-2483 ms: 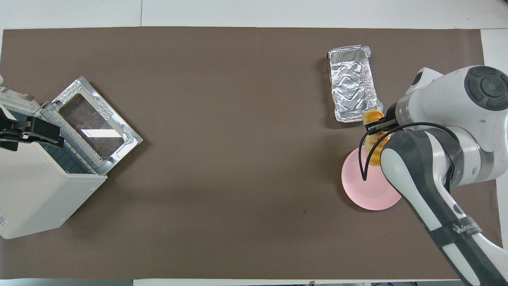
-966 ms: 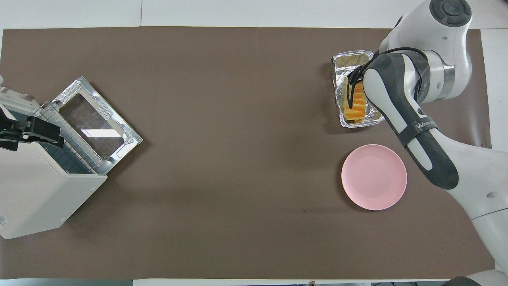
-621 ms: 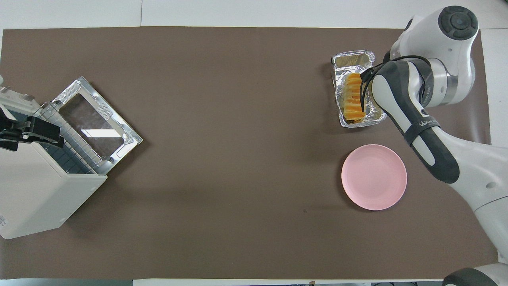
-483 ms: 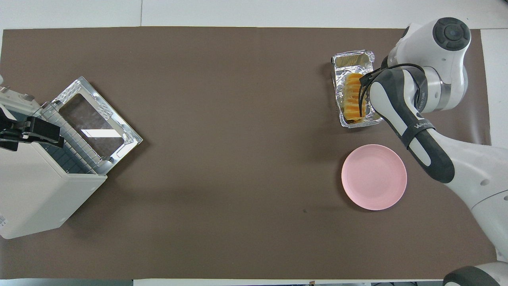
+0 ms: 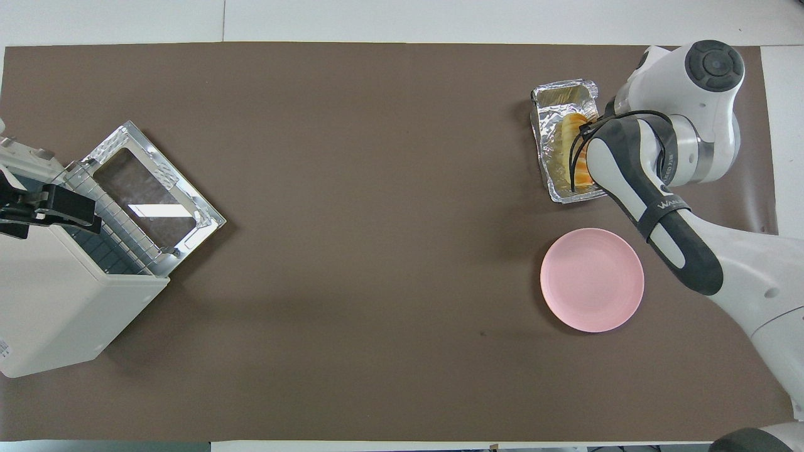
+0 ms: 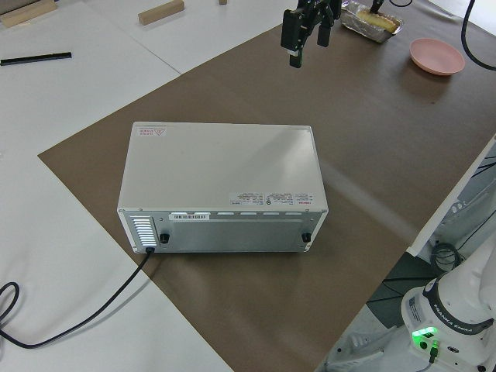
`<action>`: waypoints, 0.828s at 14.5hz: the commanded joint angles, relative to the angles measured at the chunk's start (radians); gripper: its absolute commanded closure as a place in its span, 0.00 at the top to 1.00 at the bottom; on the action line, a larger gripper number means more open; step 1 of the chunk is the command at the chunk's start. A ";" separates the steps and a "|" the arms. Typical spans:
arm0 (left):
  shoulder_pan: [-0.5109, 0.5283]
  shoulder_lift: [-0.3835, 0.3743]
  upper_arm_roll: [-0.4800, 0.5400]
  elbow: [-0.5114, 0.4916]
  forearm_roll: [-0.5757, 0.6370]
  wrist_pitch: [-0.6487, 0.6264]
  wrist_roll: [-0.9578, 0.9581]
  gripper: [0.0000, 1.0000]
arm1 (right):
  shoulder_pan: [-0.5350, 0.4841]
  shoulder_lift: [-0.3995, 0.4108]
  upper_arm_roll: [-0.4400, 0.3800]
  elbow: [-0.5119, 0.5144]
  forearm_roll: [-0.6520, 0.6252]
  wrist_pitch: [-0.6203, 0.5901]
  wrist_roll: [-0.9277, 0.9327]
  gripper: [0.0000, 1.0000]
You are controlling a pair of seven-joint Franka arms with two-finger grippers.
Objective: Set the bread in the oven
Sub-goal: 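Grasp the edge of the foil tray with the right gripper, then slide the foil tray toward the toaster oven with the right gripper, release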
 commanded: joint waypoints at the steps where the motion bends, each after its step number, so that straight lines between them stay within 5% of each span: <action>1: 0.010 -0.027 -0.002 -0.028 -0.011 0.004 -0.002 1.00 | 0.018 -0.012 0.014 0.114 0.010 -0.206 0.020 0.00; 6: 0.010 -0.027 -0.002 -0.028 -0.011 0.005 -0.002 1.00 | 0.234 -0.047 0.016 0.315 0.072 -0.536 0.342 0.00; 9: 0.010 -0.027 -0.002 -0.028 -0.011 0.005 -0.002 1.00 | 0.403 -0.048 0.014 0.309 0.141 -0.474 0.537 0.00; 12: 0.010 -0.026 -0.002 -0.028 -0.011 0.004 -0.002 1.00 | 0.497 -0.058 0.014 0.196 0.149 -0.340 0.640 0.00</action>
